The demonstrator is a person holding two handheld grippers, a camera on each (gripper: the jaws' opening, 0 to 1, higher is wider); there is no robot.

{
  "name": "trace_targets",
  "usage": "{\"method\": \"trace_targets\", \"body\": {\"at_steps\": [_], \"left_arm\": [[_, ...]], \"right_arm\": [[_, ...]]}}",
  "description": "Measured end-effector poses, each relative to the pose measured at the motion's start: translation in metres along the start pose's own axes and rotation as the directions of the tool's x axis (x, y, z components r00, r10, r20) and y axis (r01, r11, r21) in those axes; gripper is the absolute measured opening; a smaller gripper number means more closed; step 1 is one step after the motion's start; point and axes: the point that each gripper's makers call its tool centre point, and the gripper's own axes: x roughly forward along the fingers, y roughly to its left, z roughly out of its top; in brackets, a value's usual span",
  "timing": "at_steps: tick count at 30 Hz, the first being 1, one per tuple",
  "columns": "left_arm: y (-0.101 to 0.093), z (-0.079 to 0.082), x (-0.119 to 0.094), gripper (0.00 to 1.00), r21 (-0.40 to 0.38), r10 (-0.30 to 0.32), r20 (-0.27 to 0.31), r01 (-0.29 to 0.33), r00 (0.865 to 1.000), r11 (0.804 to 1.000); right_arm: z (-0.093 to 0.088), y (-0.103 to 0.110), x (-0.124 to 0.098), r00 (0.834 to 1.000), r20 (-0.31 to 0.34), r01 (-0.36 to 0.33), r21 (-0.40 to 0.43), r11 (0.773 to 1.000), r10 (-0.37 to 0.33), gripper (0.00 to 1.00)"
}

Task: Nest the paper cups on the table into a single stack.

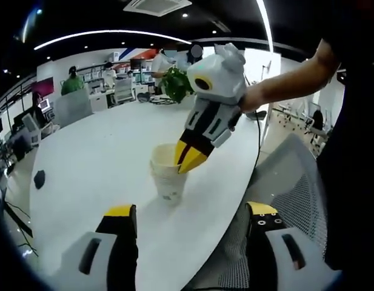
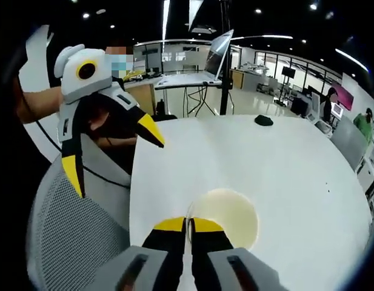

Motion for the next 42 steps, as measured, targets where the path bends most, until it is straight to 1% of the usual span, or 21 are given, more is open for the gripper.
{"method": "trace_targets", "body": {"at_steps": [4, 8, 12, 19, 21, 22, 27, 30, 36, 40, 42], "left_arm": [[0.0, -0.001, -0.001, 0.71, -0.003, 0.002, -0.001, -0.002, 1.0, 1.0], [0.001, -0.001, -0.001, 0.71, -0.002, 0.007, -0.005, -0.007, 1.0, 1.0], [0.002, -0.001, -0.002, 0.71, -0.003, 0.01, -0.007, -0.011, 1.0, 1.0], [0.003, -0.004, -0.001, 0.71, -0.009, 0.014, -0.011, -0.014, 1.0, 1.0], [0.003, -0.004, 0.0, 0.71, -0.009, 0.013, -0.015, -0.014, 1.0, 1.0], [0.003, -0.005, 0.0, 0.71, -0.01, 0.012, -0.016, -0.013, 1.0, 1.0], [0.003, -0.005, 0.003, 0.71, -0.009, 0.008, -0.018, -0.008, 1.0, 1.0], [0.004, -0.006, 0.005, 0.72, -0.003, 0.007, -0.024, -0.007, 1.0, 1.0], [0.009, -0.007, 0.011, 0.71, 0.006, 0.011, -0.026, -0.011, 1.0, 1.0], [0.012, -0.006, 0.019, 0.71, 0.01, 0.012, -0.022, -0.012, 1.0, 1.0], [0.014, -0.005, 0.023, 0.71, 0.015, 0.013, -0.02, -0.012, 1.0, 1.0]], "right_arm": [[-0.005, -0.002, 0.005, 1.0, -0.019, -0.012, 0.013, 1.0, 0.012, 0.0], [-0.004, -0.002, 0.008, 0.999, -0.018, -0.026, 0.034, 0.999, 0.027, 0.0], [-0.004, -0.003, 0.011, 0.999, -0.011, -0.039, 0.072, 0.997, 0.04, 0.0], [-0.003, 0.0, 0.01, 0.999, -0.001, -0.047, 0.089, 0.995, 0.047, 0.01], [-0.004, 0.002, 0.01, 0.999, -0.006, -0.049, 0.089, 0.995, 0.049, 0.02], [-0.006, 0.002, 0.011, 0.999, -0.018, -0.036, 0.062, 0.997, 0.037, 0.04], [-0.002, 0.007, 0.011, 0.999, -0.008, -0.031, 0.04, 0.999, 0.031, 0.07], [0.001, 0.006, 0.009, 1.0, -0.003, -0.011, 0.016, 1.0, 0.011, 0.14], [0.011, 0.0, -0.004, 0.997, 0.054, 0.045, 0.025, 0.999, -0.046, 0.22], [0.012, -0.009, -0.014, 0.99, 0.089, 0.11, 0.035, 0.993, -0.113, 0.33], [0.012, -0.012, -0.019, 0.985, 0.104, 0.137, 0.042, 0.99, -0.14, 0.36]]}}
